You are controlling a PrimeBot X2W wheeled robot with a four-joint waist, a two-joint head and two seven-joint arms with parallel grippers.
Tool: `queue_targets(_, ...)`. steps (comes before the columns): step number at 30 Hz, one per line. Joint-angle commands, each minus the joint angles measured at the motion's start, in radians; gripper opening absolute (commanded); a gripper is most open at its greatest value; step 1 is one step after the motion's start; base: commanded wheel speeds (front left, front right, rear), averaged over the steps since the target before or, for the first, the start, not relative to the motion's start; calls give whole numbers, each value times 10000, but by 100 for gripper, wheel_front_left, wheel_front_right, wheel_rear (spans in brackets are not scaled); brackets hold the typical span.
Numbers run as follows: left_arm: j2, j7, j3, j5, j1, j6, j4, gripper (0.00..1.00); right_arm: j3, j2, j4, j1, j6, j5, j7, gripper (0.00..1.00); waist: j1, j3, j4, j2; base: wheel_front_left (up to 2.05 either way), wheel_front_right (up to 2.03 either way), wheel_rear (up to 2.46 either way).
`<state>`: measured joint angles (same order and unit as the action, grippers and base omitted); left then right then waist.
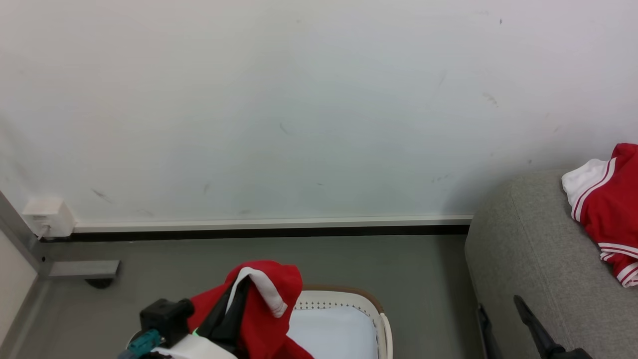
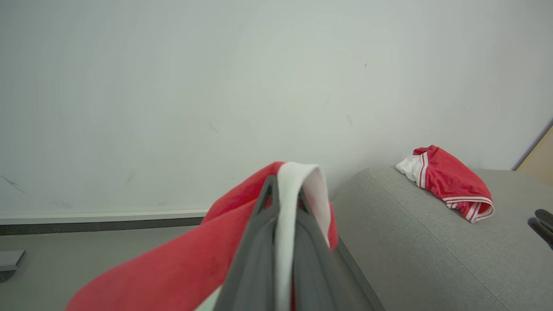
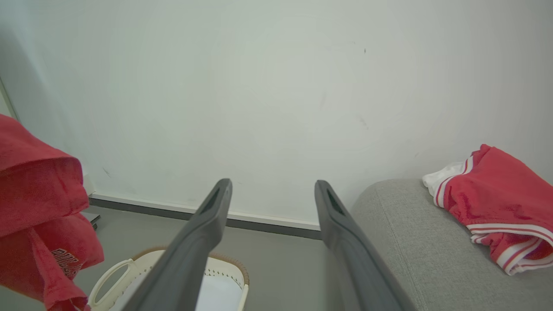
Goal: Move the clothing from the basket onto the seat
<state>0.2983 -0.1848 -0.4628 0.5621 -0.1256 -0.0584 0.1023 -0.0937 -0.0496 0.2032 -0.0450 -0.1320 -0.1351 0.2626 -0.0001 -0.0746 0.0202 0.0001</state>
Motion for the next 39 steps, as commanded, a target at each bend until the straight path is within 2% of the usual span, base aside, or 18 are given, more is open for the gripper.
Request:
queue_targets(1,109,43,1,-87,97,-17,-100,0,-97,-18,-44,85,26,94,33,100,1,-5,-5,-1,0,0,0)
queue_targets(7,223,344,-279,-216,19,88,-484,0,-1217,-67,-1,544,26,694,33,100,1,-34,-48,-1,0,0,0)
queue_targets(13,169,705,-804,-391,-305,336,-693,0,-3238,-714,171,1471,26,342,26,100,1,-49,-34,-1,0,0,0)
queue_targets(19,53,1048,-1489,-684,-671,740,-777,0,-5330,-1527,322,2603,26,-622,-230,100,1,-98,63,-1,0,0,0)
queue_targets(24,-126,1222,-2008,-747,-852,1098,-822,0,-6637,-2011,454,3379,26,-1371,-342,100,1,-159,137,-1,0,0,0)
queue_targets(34,-277,1400,-3022,-401,-1016,1684,-1023,0,-8689,-2412,983,4306,26,-3184,-573,100,1,-145,280,-1,0,0,0)
queue_targets(35,-259,1394,-3070,-363,-1028,1709,-1017,0,-8852,-2486,1023,4371,26,-3414,-624,47,1,-141,292,-1,0,0,0)
queue_targets(36,-244,1382,-3085,-325,-1046,1711,-1012,0,-8952,-2542,1058,4414,26,-3631,-669,16,1,-138,298,-1,0,0,0)
queue_targets(37,-227,1363,-3096,-306,-1057,1724,-1002,0,-9055,-2576,1086,4429,26,-3854,-730,0,1,-131,302,-1,0,0,0)
queue_targets(39,-190,1322,-3106,-280,-1054,1725,-961,0,-9193,-2616,1145,4498,26,-4174,-729,0,1,-113,302,-1,0,0,0)
